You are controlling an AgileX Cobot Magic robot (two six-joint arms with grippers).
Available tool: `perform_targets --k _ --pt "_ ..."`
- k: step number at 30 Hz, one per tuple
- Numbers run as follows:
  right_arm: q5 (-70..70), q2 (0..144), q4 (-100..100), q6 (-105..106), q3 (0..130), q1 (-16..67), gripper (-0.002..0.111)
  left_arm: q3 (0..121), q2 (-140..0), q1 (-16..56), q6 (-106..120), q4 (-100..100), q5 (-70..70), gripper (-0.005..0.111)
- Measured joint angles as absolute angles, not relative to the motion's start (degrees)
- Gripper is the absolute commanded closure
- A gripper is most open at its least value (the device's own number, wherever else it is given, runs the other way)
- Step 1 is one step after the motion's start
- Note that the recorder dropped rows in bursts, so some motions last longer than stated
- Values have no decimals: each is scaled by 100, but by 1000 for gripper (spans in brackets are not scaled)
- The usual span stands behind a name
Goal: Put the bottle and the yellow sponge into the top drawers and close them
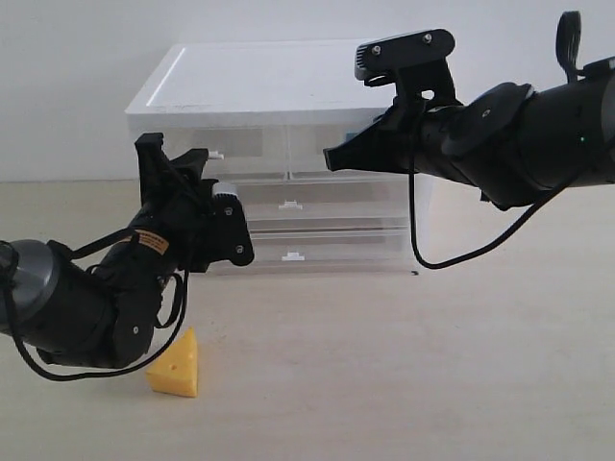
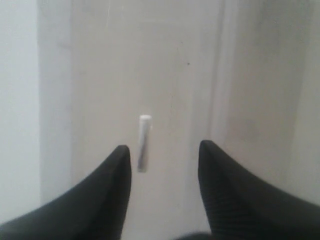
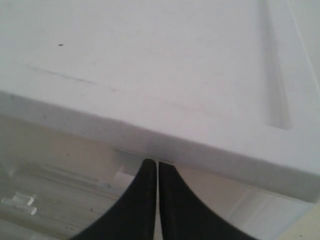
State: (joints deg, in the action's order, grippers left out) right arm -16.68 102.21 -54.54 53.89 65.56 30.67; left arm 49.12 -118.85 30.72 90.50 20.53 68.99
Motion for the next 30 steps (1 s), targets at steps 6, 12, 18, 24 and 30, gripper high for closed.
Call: perform_targets --k 6,12,18,24,30 --pt "-1668 10221 -5441 5389 6556 3067 108 4925 -11885 3072 8892 2045 6937 67" --pt "-1668 10221 -5441 5389 6556 3067 108 5021 -11885 3072 8855 2055 6937 67" --pt "-1668 10221 -5432 5389 6556 3067 108 5165 -11885 3072 8855 2055 6937 67" --pt "-1668 10221 -5396 5389 6556 3067 108 5193 -11885 3072 8943 2055 6937 67" --pt "-1668 10221 -5354 5389 6556 3067 108 5261 -11885 3082 8988 2055 6915 67"
